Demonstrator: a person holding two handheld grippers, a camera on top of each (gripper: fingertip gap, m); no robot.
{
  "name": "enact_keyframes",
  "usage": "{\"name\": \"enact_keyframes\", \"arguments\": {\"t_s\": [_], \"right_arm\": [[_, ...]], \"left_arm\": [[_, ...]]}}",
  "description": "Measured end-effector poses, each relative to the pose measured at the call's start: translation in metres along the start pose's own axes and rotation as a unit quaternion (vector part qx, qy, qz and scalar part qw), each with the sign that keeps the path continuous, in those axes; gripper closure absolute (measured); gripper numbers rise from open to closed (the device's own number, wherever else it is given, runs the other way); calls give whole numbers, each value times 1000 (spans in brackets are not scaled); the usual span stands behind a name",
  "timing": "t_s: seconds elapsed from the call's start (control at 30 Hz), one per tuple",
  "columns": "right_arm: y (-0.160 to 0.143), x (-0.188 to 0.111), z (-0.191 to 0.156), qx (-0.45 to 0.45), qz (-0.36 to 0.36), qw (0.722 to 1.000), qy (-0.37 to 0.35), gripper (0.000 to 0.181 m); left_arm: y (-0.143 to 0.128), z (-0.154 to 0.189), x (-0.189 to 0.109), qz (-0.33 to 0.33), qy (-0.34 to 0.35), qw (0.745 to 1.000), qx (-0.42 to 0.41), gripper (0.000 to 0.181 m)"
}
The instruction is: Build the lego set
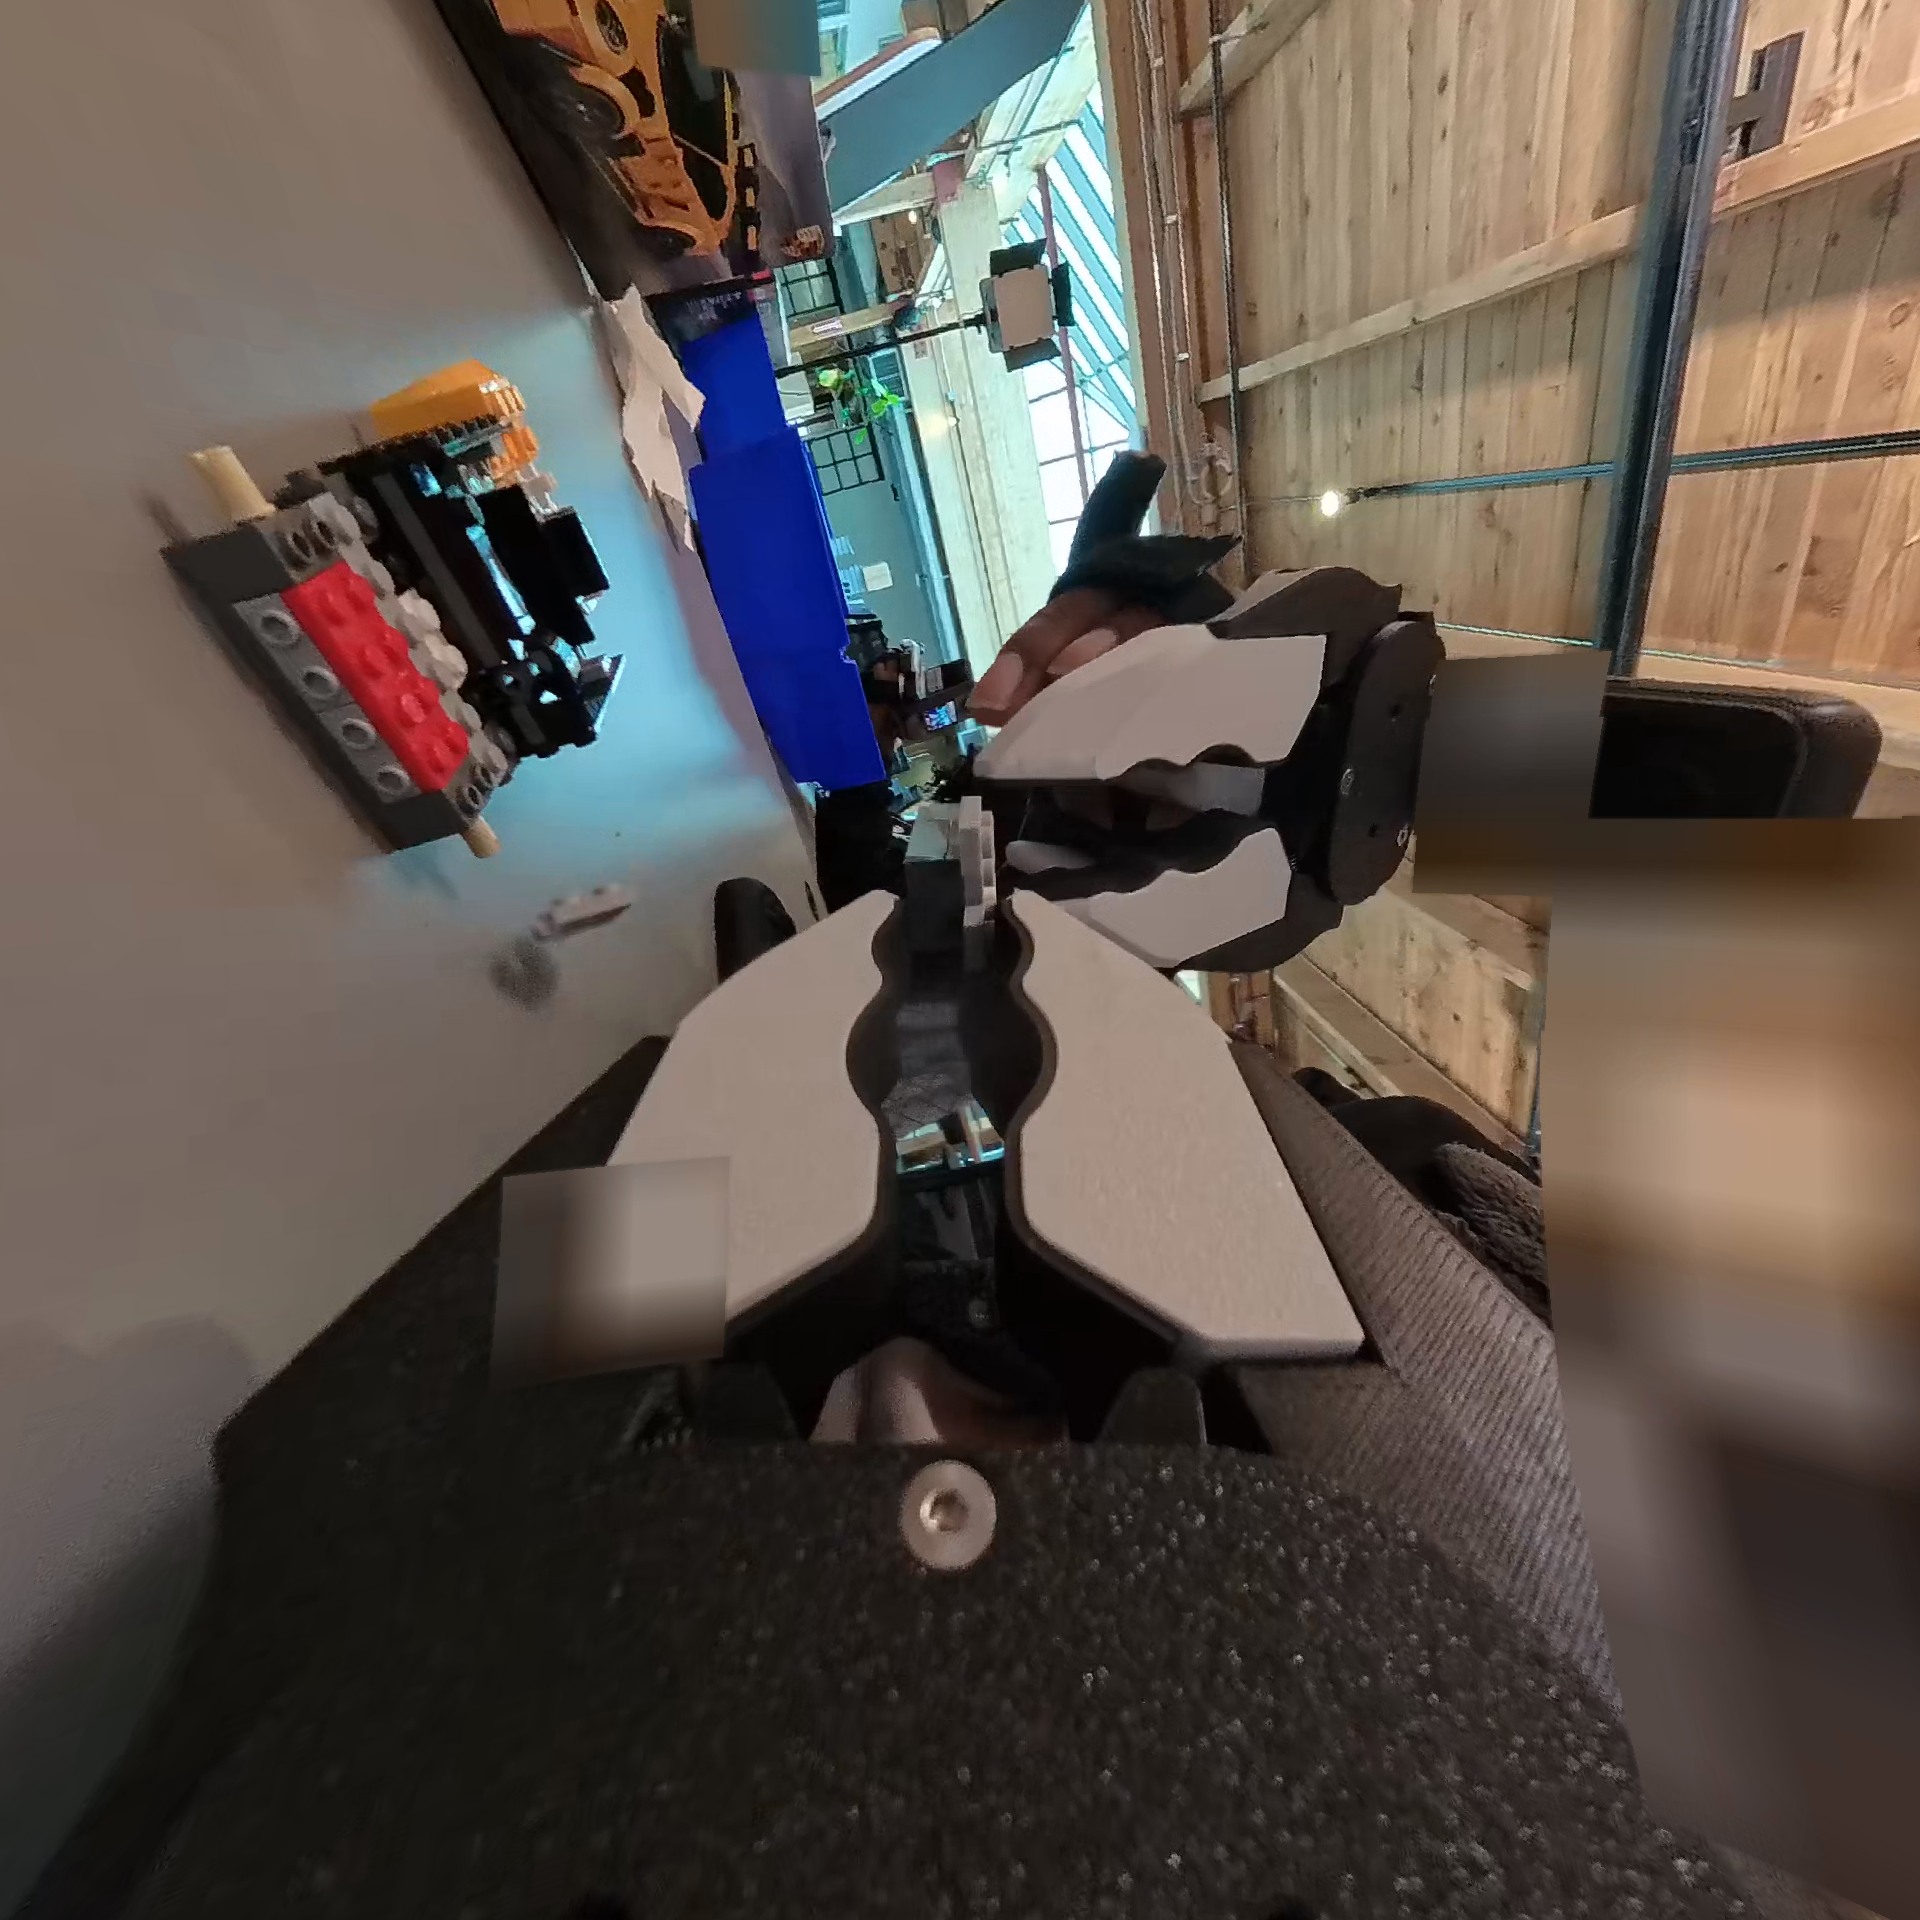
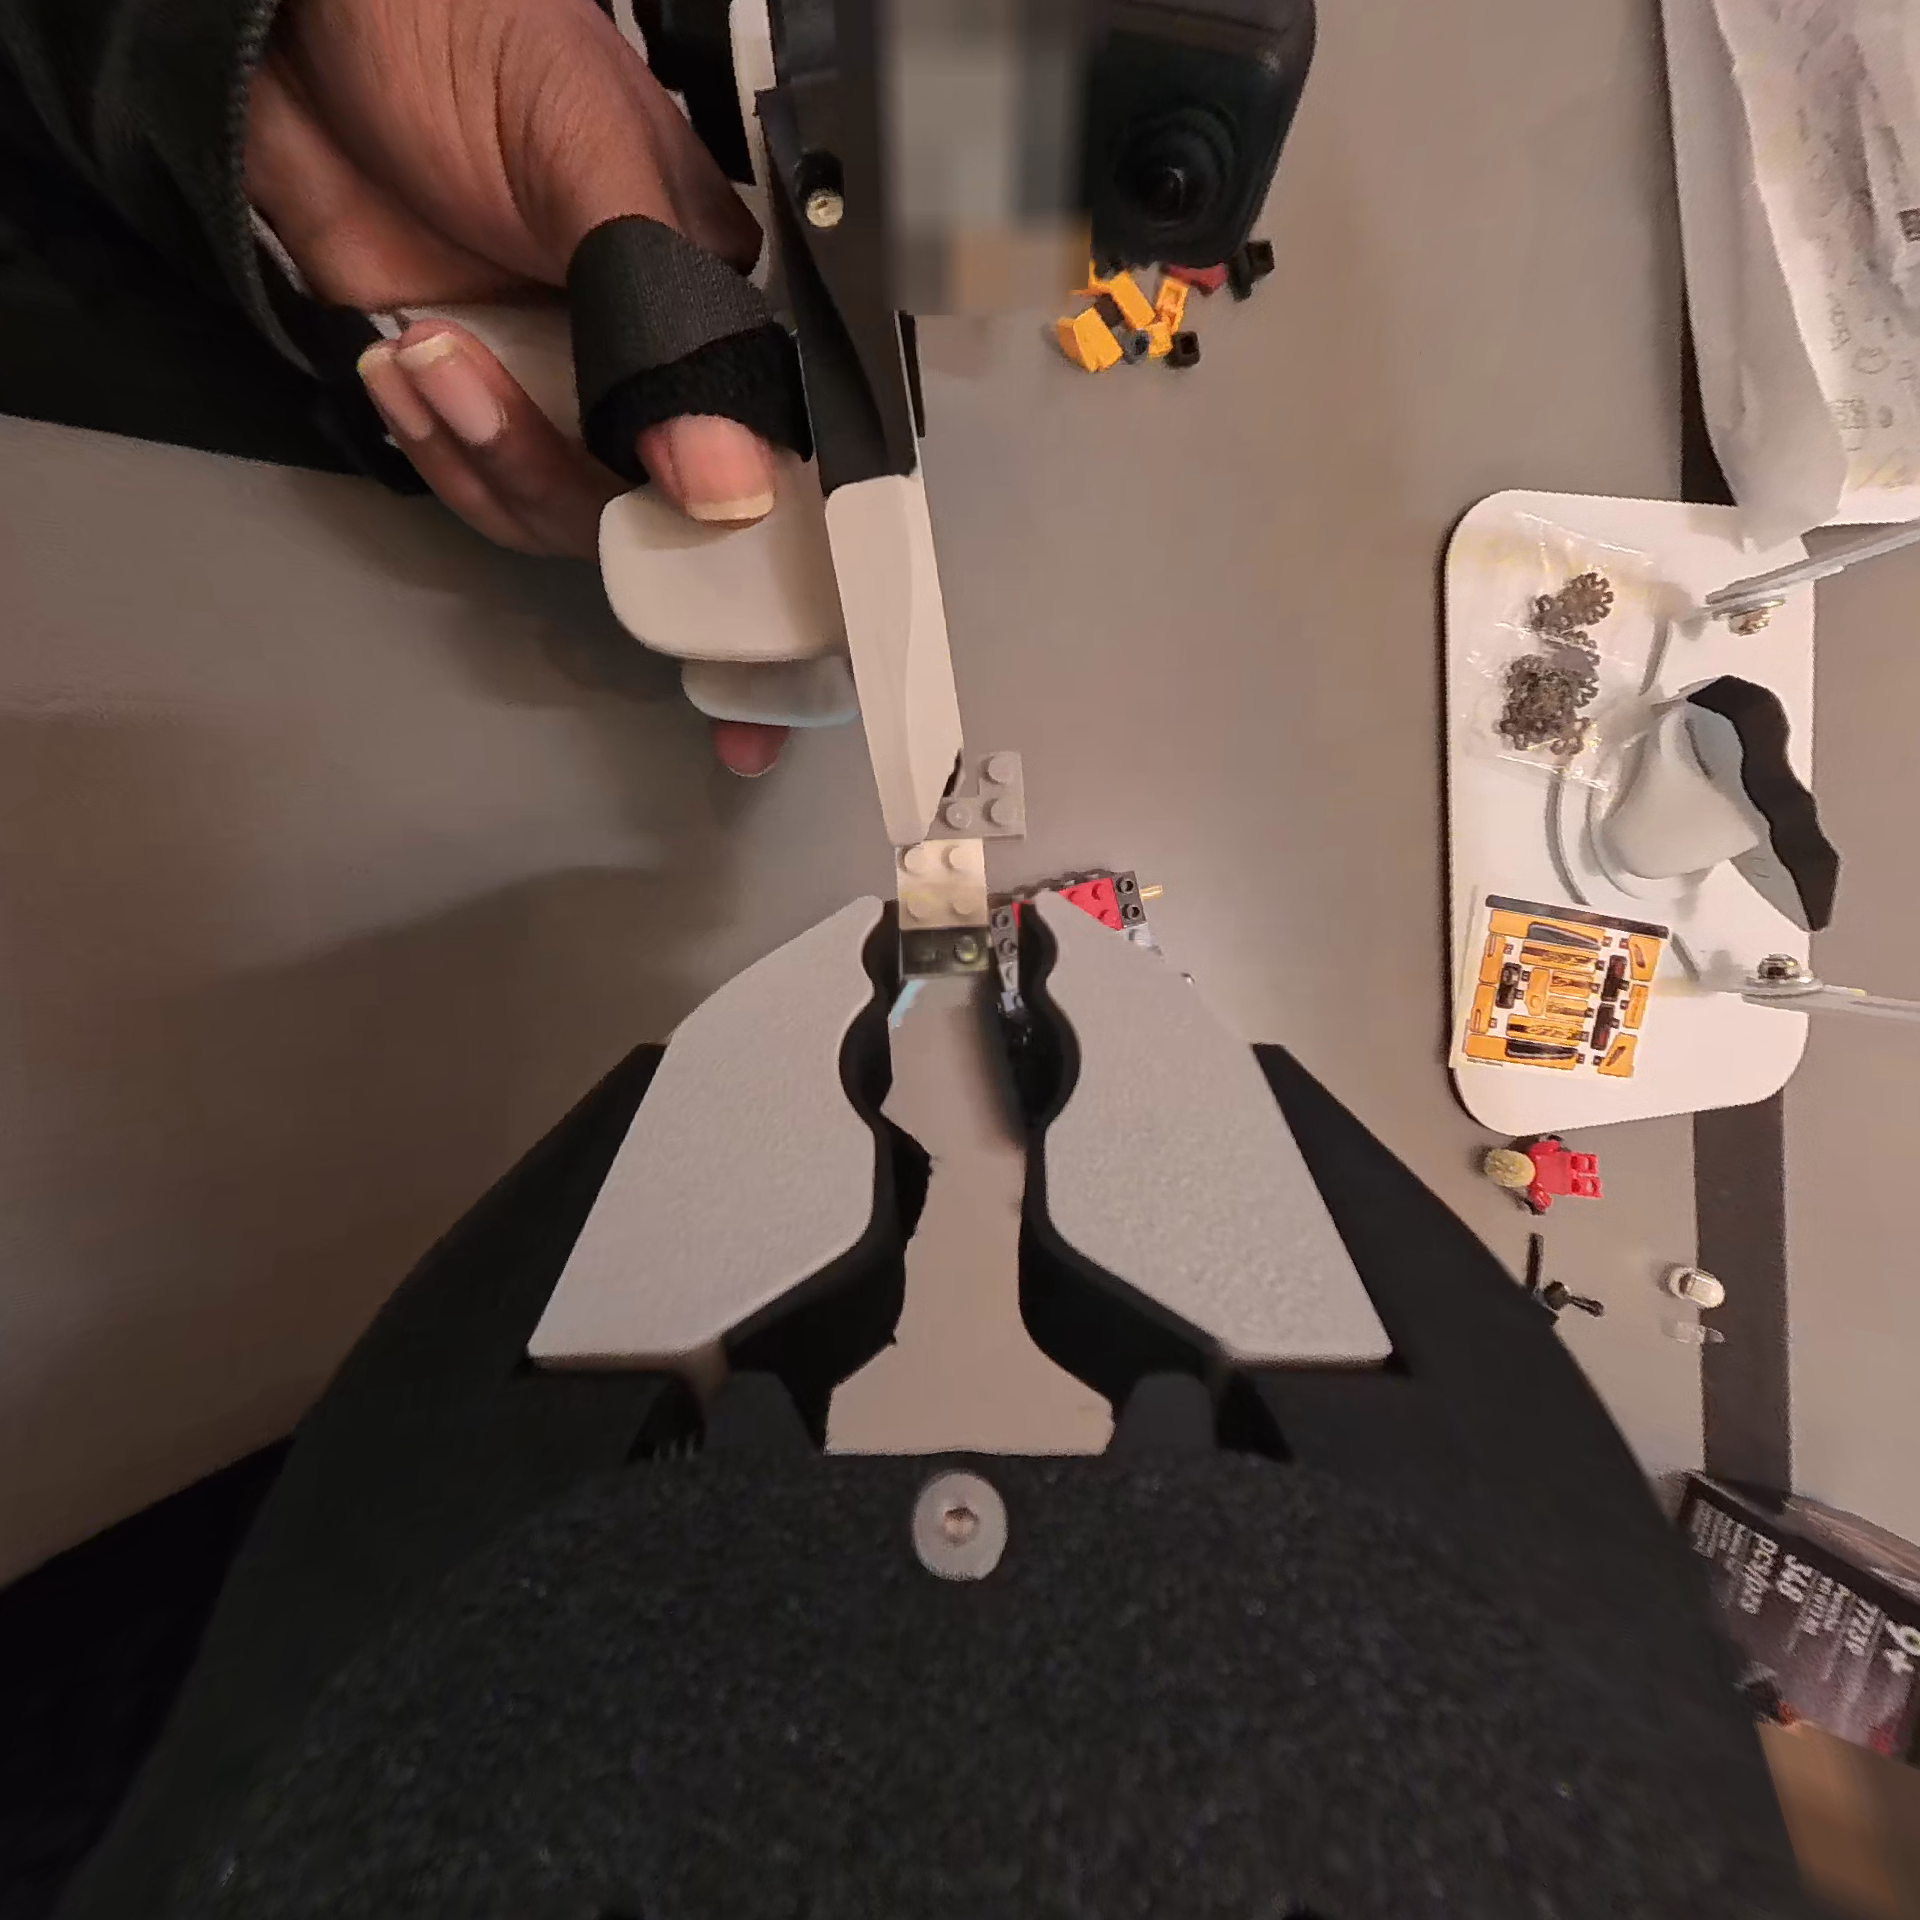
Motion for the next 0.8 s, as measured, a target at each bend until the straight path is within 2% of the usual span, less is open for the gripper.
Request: {"name": "enact_keyframes", "arguments": {"t_s": [0.03, 0.13, 0.2, 0.3, 0.4, 0.47, 0.53, 0.63, 0.67, 0.73, 0.8], "right_arm": [[-2, -2, 2, 13, 10, 1000, -3, 159], [-14, -8, 8, 89, 56, 994, -5, 157], [-23, -9, 3, 147, 119, 982, 12, 150], [-28, -7, -7, 168, 199, 965, -13, 143], [-25, -4, -12, 132, 222, 965, -47, 145], [-20, -6, -13, 94, 227, 968, -48, 161], [-17, -12, -13, 40, 226, 973, -33, 164], [-9, -23, -8, -31, 223, 974, 3, 164], [-5, -24, -8, -59, 214, 975, 7, 164], [1, -21, -12, -107, 195, 975, 19, 164], [3, -18, -11, -117, 188, 975, 16, 164]], "left_arm": [[1, 0, -1, 0, 5, 1000, 6, 167], [5, 2, -4, 5, 14, 999, 30, 167], [6, 4, -4, 8, 2, 999, 33, 167], [3, 5, 0, 1, -18, 1000, 26, 167], [-2, 7, 5, -17, -36, 999, 22, 166], [-5, 9, 8, -27, -46, 998, 25, 166], [-5, 13, 8, -30, -59, 997, 34, 165], [-7, 19, 11, -52, -67, 994, 66, 144], [-10, 21, 14, -64, -70, 993, 72, 143], [-12, 24, 16, -69, -74, 991, 85, 164], [-9, 24, 13, -67, -65, 991, 93, 165]]}}
Point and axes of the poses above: each gripper's, where its closed fingertips meet, x out along the fingers, y out of its top, z = x × y across the jaws, the point moved 6 cm from there along -x, back along the fingers, and after that the axes turned 10 degrees about -y, right-handed, at the moved point
